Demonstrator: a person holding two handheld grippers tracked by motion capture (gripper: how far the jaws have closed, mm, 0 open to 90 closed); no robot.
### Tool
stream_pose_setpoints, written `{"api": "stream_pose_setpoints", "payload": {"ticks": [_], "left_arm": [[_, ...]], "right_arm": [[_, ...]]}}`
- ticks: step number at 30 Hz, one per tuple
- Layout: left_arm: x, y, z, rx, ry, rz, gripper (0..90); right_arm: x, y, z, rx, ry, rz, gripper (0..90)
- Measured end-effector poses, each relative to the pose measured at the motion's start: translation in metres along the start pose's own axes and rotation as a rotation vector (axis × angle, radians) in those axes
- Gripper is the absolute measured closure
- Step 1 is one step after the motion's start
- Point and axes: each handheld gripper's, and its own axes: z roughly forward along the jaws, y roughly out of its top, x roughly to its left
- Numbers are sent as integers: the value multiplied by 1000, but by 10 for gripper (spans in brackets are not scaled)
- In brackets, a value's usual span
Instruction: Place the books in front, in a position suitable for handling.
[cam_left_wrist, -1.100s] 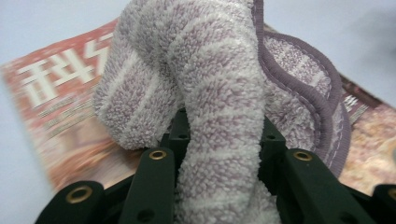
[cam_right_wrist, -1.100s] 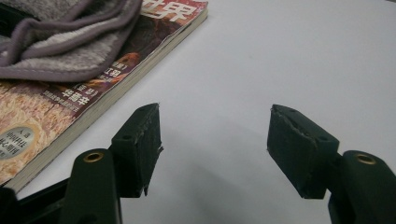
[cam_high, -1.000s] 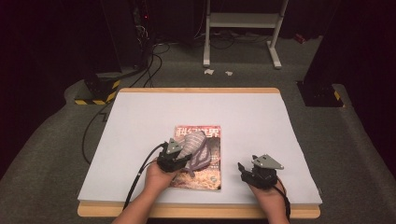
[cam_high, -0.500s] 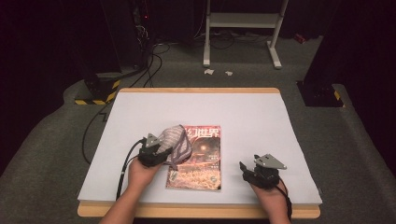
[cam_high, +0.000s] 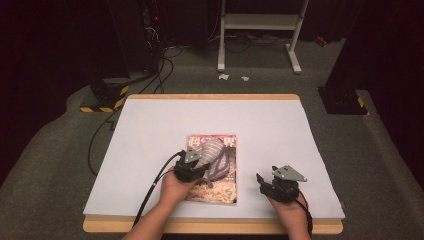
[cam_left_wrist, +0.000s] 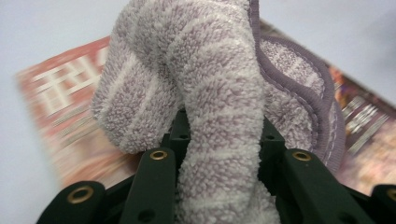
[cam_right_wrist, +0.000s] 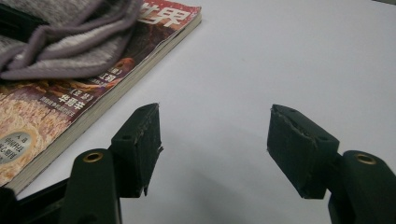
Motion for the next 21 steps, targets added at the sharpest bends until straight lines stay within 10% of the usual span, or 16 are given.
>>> {"api": "stream_pose_setpoints", "payload": {"ticks": [9, 21], "left_arm": [[-23, 16, 16, -13, -16, 49, 684], [41, 12, 9, 7, 110, -35, 686]], "right_arm": [[0, 0, 0, -2, 3, -2, 350], [0, 1, -1, -6, 0, 1, 351]]}}
